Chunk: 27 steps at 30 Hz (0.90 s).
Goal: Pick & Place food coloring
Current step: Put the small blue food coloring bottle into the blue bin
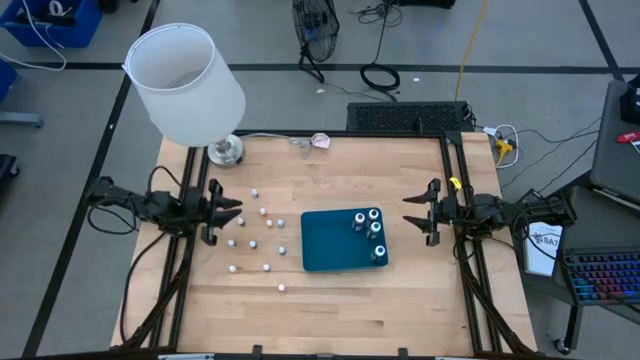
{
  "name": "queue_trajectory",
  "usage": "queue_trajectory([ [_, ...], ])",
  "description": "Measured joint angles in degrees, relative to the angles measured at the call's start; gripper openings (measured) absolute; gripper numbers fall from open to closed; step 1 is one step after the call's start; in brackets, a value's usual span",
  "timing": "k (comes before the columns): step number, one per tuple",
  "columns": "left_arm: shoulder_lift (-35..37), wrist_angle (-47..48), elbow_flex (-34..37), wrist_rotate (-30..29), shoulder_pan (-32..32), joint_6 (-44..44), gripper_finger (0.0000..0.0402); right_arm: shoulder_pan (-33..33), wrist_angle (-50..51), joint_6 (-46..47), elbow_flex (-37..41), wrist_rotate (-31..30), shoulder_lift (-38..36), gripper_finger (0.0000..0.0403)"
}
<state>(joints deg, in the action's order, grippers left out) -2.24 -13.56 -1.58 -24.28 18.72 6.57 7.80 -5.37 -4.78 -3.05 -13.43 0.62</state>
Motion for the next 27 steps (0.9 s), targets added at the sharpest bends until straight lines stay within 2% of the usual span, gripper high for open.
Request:
queue_trajectory([
  [2, -0.12, 2.31, -0.77, -8.47, -0.43, 6.68, 0.0106, 0.01, 0.00, 0.00, 0.00, 0.00, 0.00, 0.0213],
  [4, -0.91, 12.94, -4.62, -18.69, -1.94, 17.11, 0.0106, -0.01, -0.02, 0.00, 0.00, 0.00, 0.00, 0.0212],
  [6, -2.44, 28.14, -10.91, -21.78, -4.19, 26.20, 0.0106, 0.00, -0.01, 0.00, 0.00, 0.02, 0.00, 0.0212],
  [8, -5.68, 39.60, -16.43, -21.23, -6.88, 34.82, 0.0106, 0.01, -0.02, 0.00, 0.00, 0.00, 0.00, 0.0212],
  [11, -12.37, 45.60, -22.78, -15.17, -11.06, 39.09, 0.0107, 0.00, 0.00, 0.00, 0.00, 0.00, 0.00, 0.0212],
  [14, -21.09, 44.82, -27.74, -9.35, -15.45, 33.95, 0.0116, 0.01, -0.02, 0.01, 0.00, 0.00, 0.00, 0.0212],
  [16, -27.84, 45.00, -31.37, -8.31, -18.43, 30.26, 0.0133, 0.01, 0.00, 0.00, 0.00, 0.02, 0.00, 0.0212],
  [20, -42.06, 49.61, -38.62, -4.35, -24.66, 29.54, 0.0183, 0.01, 0.00, 0.00, 0.00, 0.00, 0.00, 0.0212],
  [24, -55.95, 56.72, -45.11, 9.52, -31.36, 31.53, 0.0235, 0.01, -0.02, 0.01, 0.00, 0.00, -0.01, 0.0213],
  [27, -65.09, 61.49, -49.67, 18.89, -35.73, 31.59, 0.0257, 0.01, 0.00, 0.00, 0.00, 0.00, 0.00, 0.0212],
])
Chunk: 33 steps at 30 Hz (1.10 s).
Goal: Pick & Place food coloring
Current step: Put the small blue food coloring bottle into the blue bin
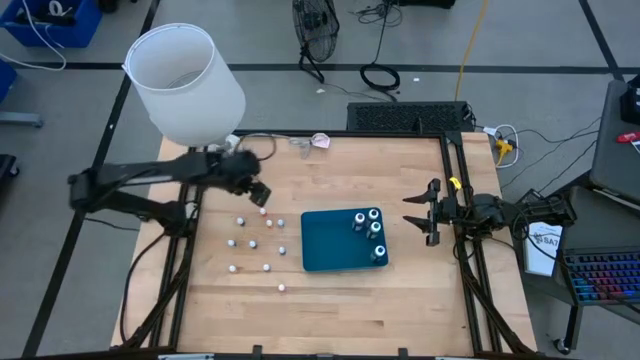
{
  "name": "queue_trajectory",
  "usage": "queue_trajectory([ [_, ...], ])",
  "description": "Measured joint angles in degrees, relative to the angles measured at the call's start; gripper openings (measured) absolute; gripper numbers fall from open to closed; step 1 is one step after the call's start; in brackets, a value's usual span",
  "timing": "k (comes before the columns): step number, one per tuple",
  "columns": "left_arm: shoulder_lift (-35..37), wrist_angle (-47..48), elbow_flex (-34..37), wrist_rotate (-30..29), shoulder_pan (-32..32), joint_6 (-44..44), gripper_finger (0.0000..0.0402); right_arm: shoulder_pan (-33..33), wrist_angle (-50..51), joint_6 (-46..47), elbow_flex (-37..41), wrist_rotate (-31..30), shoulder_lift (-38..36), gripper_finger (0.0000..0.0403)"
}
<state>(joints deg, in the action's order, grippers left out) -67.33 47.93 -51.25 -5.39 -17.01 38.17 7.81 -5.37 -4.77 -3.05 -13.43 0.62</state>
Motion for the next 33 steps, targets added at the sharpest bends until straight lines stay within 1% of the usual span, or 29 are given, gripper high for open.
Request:
queue_trajectory([
  [2, -5.20, 3.65, -2.26, 3.12, -2.07, -0.73, 0.0260, 0.00, 0.00, 0.00, 0.00, 0.02, 0.00, 0.0213],
  [5, -11.30, 5.84, -4.35, 4.71, -4.11, -2.43, 0.0256, 0.00, 0.00, 0.00, 0.00, 0.02, 0.00, 0.0212],
  [7, -14.26, 6.22, -5.01, 5.52, -4.98, -3.50, 0.0249, -0.01, -0.01, 0.02, 0.00, 0.01, 0.00, 0.0212],
  [10, -16.91, 6.44, -5.09, 5.73, -5.61, -4.34, 0.0237, -0.01, 0.00, 0.00, 0.00, 0.00, 0.00, 0.0212],
  [17, -19.42, 9.94, -5.11, 2.27, -6.56, -4.91, 0.0211, -0.01, 0.00, 0.01, 0.00, 0.01, 0.00, 0.0212],
  [20, -19.60, 9.40, -4.21, 0.46, -7.43, -4.67, 0.0202, 0.00, 0.00, 0.00, 0.00, 0.00, 0.00, 0.0213],
  [28, -19.60, 7.95, -0.92, 0.84, -9.40, -5.06, 0.0196, 0.00, 0.00, 0.00, 0.00, 0.01, 0.00, 0.0212],
  [33, -19.60, 2.77, 0.30, 1.56, -9.69, -7.52, 0.0196, 0.00, 0.00, 0.00, 0.00, 0.02, 0.00, 0.0212],
])
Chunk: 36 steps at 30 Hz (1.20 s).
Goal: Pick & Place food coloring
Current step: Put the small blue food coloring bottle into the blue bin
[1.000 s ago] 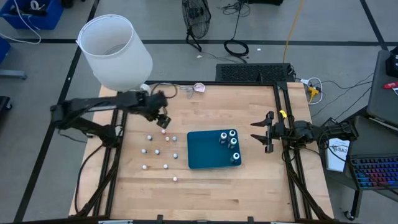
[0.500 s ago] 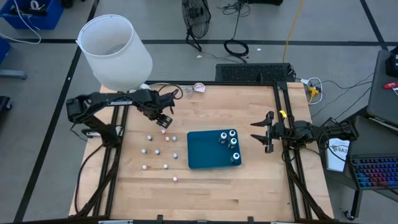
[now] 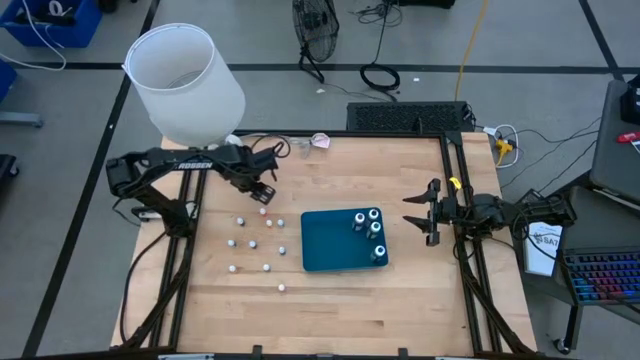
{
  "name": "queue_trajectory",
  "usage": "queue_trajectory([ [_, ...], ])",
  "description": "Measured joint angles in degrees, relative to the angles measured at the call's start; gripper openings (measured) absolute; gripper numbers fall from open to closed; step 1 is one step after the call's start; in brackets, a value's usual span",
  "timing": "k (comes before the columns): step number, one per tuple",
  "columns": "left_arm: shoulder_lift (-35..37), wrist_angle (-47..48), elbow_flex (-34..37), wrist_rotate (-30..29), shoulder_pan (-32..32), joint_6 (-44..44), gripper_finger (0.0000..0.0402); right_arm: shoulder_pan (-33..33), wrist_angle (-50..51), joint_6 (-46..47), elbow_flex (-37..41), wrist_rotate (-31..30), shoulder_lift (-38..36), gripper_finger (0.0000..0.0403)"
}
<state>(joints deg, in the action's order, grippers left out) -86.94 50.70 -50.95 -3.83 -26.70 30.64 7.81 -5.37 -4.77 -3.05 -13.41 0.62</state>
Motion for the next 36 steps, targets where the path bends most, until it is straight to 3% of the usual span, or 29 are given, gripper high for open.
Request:
queue_trajectory([
  [5, 0.02, -4.43, 0.89, 2.63, 0.04, -2.09, 0.0195, -0.02, 0.00, 0.00, 0.00, -0.02, 0.00, 0.0212],
  [26, -0.09, -4.22, 0.96, 0.94, 0.04, -1.70, 0.0196, 0.00, 0.00, 0.00, 0.00, -0.02, 0.00, 0.0212],
  [36, -3.93, -4.18, 1.02, 0.78, 0.04, -1.89, 0.0196, 0.00, 0.00, 0.01, 0.00, -0.01, 0.00, 0.0212],
])
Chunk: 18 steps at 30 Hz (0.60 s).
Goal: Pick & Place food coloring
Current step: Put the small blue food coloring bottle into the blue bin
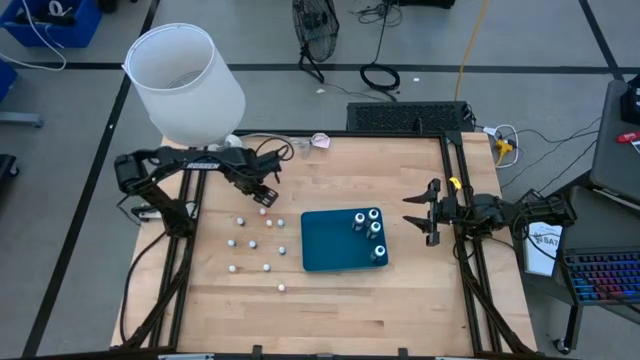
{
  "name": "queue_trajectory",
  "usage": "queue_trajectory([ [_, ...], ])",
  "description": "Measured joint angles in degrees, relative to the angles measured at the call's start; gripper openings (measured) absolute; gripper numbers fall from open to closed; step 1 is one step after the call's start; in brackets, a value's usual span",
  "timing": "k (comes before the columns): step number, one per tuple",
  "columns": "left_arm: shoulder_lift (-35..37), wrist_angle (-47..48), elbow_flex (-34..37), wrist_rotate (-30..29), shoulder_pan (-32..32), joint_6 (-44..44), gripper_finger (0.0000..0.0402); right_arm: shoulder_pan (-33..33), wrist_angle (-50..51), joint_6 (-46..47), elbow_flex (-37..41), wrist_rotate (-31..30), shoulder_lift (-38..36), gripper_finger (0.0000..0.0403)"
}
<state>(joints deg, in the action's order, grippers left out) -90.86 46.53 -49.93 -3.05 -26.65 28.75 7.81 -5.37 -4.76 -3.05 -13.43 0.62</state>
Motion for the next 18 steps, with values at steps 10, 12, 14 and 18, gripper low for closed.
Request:
queue_trajectory([
  [10, 0.20, -0.24, -0.02, -0.73, 0.00, -1.30, 0.0195, -0.02, 0.00, 0.01, 0.00, 0.00, 0.00, 0.0212],
  [12, 0.17, -0.20, -0.02, -1.72, 0.00, -1.46, 0.0192, -0.02, 0.00, 0.01, -0.02, 0.00, 0.00, 0.0212],
  [14, 0.17, -0.20, -0.02, -2.56, 0.00, -1.42, 0.0185, -0.01, 0.00, -0.01, -0.01, 0.00, -0.01, 0.0212],
  [18, 0.17, -0.20, -0.02, -2.15, 0.00, -1.47, 0.0162, 0.00, 0.00, 0.00, -0.01, 0.01, 0.00, 0.0212],
])
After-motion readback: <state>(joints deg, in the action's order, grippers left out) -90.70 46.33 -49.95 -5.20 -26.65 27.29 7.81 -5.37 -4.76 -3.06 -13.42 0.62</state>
